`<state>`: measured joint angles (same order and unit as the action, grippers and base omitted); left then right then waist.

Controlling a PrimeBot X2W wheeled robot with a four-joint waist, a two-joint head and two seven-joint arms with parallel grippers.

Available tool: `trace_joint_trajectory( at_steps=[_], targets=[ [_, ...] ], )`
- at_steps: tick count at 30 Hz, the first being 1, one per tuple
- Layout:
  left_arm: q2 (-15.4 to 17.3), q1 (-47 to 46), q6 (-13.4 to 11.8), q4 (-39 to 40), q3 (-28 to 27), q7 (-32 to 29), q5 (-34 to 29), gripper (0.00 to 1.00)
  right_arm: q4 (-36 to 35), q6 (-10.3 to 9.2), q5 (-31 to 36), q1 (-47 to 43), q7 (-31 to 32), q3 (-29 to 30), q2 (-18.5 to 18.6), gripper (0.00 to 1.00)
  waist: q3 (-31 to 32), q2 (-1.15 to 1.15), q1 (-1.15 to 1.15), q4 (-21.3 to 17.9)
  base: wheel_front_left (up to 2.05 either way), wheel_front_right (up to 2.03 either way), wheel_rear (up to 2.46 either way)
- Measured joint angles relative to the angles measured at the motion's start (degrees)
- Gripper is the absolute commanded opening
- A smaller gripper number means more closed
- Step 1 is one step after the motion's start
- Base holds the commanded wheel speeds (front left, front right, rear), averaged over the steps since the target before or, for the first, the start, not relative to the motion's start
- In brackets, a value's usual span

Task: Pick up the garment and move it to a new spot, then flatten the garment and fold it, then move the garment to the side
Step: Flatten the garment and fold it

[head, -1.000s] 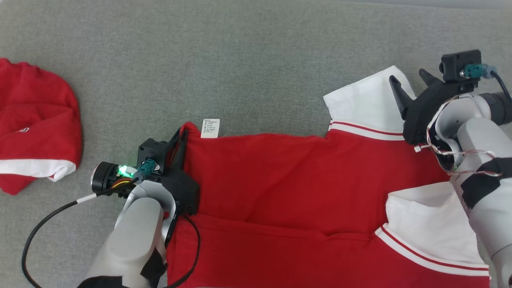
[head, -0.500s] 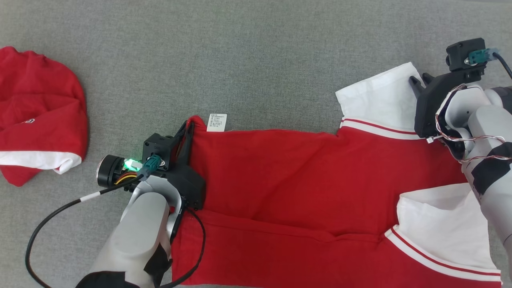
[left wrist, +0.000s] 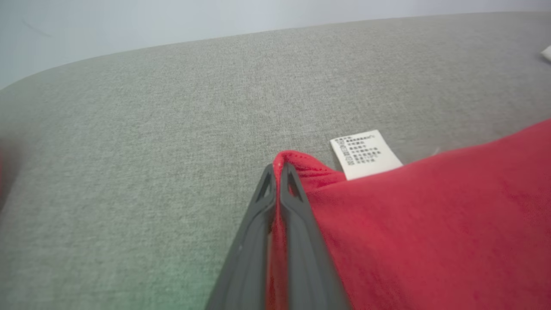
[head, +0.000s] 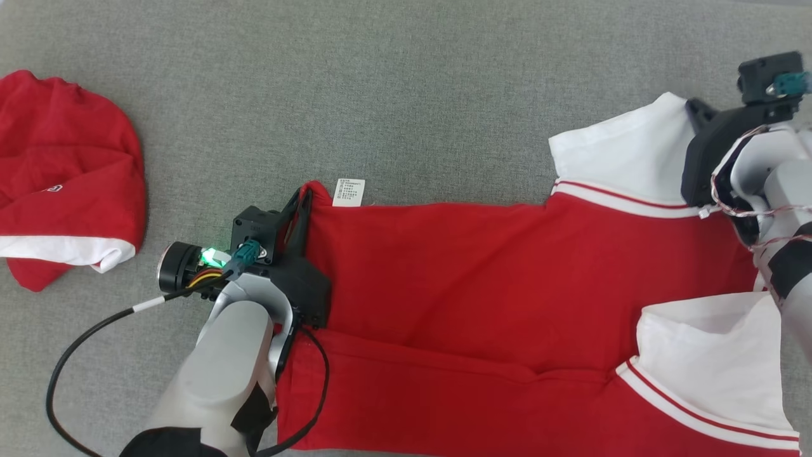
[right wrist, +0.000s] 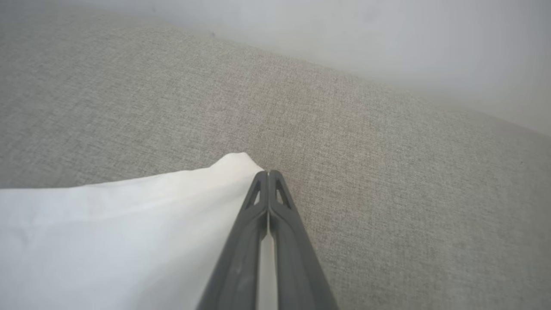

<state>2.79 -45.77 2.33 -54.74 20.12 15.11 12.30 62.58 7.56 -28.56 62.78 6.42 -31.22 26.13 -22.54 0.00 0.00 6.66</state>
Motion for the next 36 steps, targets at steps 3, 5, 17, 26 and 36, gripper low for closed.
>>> trace_joint_trajectory(
  at_steps=[3,5,17,26,36],
  targets=[
    [0.01,0.04,-0.47,1.31,-0.3,-0.03,-0.08,0.0,1.25,0.0,0.41,1.03,-2.71,0.21,0.16,0.0,0.01,0.0,0.0,-0.08,0.0,0.0,0.0],
    [0.13,0.16,-0.83,2.31,-0.67,-0.07,-0.19,0.0,2.07,0.0,0.53,1.05,-5.03,0.45,0.07,0.0,0.27,0.0,0.01,-0.2,0.0,0.0,0.0],
    [2.01,6.44,-1.83,10.38,-4.85,-0.07,-1.59,0.0,3.8,0.0,-4.09,-5.89,-20.6,5.42,-3.46,0.0,6.24,0.0,0.0,-2.89,0.0,0.0,0.0],
    [2.16,13.78,-1.83,13.27,-7.15,-0.07,-1.74,0.0,-7.69,0.0,-7.48,-16.05,-21.41,12.37,-1.54,0.0,11.22,0.0,-0.01,-5.32,0.0,0.0,0.0],
    [1.82,24.86,-1.77,15.6,-10.01,-0.07,-1.65,0.0,-22.49,0.0,-5.78,-35.81,-21.5,22.09,-4.91,0.0,17.16,0.0,-0.02,-7.76,0.0,0.0,0.0]
  ],
)
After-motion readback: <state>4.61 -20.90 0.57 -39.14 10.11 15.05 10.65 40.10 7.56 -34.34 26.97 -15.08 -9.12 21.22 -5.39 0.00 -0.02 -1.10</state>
